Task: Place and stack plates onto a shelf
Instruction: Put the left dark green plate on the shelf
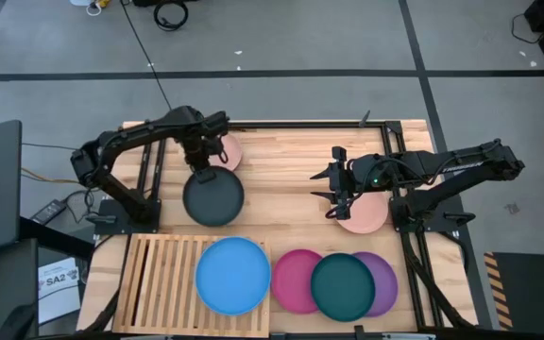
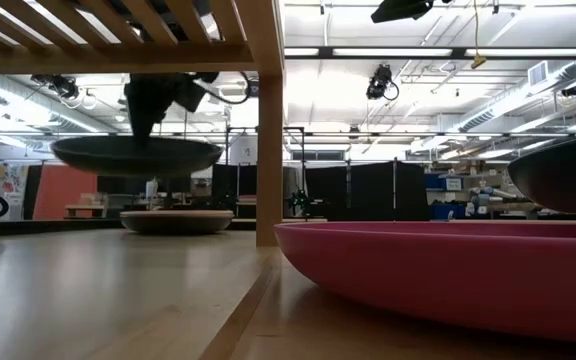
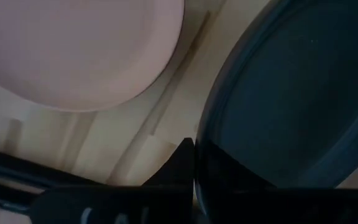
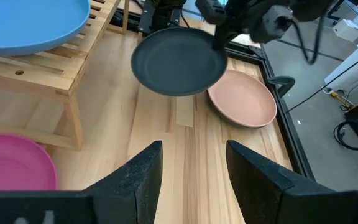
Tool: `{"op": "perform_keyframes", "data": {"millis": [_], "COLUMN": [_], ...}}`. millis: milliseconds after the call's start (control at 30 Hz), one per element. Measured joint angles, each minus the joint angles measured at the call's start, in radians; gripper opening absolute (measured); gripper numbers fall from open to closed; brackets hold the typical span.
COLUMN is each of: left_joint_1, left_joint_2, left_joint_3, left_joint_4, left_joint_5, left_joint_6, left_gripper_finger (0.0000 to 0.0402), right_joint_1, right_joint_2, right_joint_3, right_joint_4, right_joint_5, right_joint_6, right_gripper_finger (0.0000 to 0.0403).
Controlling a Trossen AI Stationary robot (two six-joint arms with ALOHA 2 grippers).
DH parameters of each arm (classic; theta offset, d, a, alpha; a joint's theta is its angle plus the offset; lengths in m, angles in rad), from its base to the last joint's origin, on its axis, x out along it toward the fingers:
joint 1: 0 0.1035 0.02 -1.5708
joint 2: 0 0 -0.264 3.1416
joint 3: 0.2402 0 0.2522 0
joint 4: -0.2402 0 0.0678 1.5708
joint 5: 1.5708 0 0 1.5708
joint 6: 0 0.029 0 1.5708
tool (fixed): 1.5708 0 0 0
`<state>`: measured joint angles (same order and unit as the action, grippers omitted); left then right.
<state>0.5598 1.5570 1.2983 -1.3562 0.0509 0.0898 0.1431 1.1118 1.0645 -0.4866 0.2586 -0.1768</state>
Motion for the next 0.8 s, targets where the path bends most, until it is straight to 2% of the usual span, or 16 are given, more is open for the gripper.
{"op": "perform_keyframes", "data": {"millis": [200, 533, 800], "left_joint_1": [0.000, 0.000, 0.000], "left_joint_2": [0.000, 0.000, -0.001], "left_joint_3": [0.112, 0.311, 0.501], "left_joint_4": [-0.044, -0.114, -0.219], "left_joint_5": [-0.020, -0.109, -0.121], "left_joint_6": [-0.016, -0.045, -0.052], "left_gripper_finger": [0.0014, 0.0015, 0.0015], "right_joint_1": [0.000, 0.000, 0.000], "right_joint_2": [0.000, 0.000, 0.000], "right_joint_3": [0.000, 0.000, 0.000], "right_joint_4": [0.000, 0.000, 0.000], "right_joint_5": [0.000, 0.000, 0.000], "right_joint_6": [0.000, 0.000, 0.000], "right_gripper_finger": [0.0183, 0.0183, 0.0183]}}
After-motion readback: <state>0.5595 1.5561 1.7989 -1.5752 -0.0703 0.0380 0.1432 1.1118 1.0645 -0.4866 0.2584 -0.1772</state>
